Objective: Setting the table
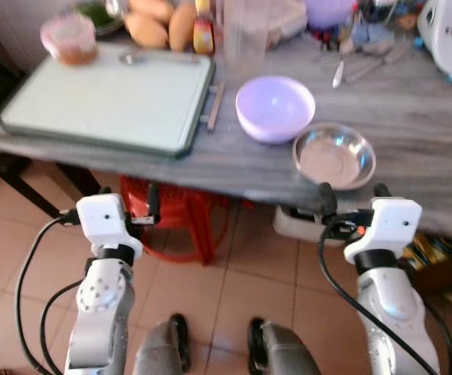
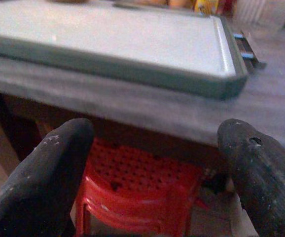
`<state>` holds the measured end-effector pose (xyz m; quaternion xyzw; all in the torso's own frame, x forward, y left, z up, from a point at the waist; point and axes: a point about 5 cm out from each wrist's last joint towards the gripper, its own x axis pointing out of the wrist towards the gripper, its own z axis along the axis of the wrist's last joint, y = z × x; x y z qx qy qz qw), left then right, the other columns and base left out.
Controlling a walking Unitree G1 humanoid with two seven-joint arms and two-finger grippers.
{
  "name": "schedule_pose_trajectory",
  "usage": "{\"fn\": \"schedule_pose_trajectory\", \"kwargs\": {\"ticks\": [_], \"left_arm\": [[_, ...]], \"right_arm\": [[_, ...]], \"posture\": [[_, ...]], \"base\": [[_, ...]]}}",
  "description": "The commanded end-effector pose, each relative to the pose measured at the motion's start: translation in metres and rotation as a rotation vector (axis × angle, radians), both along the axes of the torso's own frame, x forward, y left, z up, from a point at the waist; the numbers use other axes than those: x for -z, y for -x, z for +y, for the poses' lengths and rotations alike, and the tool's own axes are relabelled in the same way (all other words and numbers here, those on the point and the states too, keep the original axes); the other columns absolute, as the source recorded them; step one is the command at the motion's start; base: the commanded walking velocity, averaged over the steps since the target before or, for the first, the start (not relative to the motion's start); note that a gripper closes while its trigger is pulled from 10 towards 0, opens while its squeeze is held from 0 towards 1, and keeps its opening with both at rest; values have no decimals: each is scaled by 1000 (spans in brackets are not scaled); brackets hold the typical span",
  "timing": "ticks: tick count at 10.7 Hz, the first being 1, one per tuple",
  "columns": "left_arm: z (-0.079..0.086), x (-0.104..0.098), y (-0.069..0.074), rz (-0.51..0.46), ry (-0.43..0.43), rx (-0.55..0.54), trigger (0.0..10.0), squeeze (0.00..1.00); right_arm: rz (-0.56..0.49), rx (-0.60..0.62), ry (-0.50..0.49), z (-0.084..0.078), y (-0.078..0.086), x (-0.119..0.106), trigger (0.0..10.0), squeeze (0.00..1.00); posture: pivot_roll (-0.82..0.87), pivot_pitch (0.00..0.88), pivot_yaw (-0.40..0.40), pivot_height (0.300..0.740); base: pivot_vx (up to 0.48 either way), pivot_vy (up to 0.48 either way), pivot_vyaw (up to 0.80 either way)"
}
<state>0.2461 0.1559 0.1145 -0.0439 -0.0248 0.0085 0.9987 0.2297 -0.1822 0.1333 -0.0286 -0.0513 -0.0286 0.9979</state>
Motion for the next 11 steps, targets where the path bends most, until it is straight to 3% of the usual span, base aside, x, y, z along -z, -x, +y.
{"fn": "schedule_pose_trajectory", "kwargs": {"ticks": [1,3,8,11], "left_arm": [[-1,0,4,7,-6,-1,10000,0],[2,1,6,15,-7,-13,10000,0],[0,1,3,11,-16,2,10000,0],[3,1,1,19,-24,6,10000,0]], "right_arm": [[-22,13,22,-4,4,-3,10000,0],[-26,54,34,-10,6,-1,10000,0],[-44,9,21,-1,-9,-1,10000,0],[-43,-28,11,6,-17,1,10000,0]], "posture": [[-81,185,10,740],[-77,186,9,740],[-51,163,13,740],[-38,150,15,740]], "base": [[-244,0,0],[-244,0,0],[-242,0,-758],[-240,0,-140]]}}
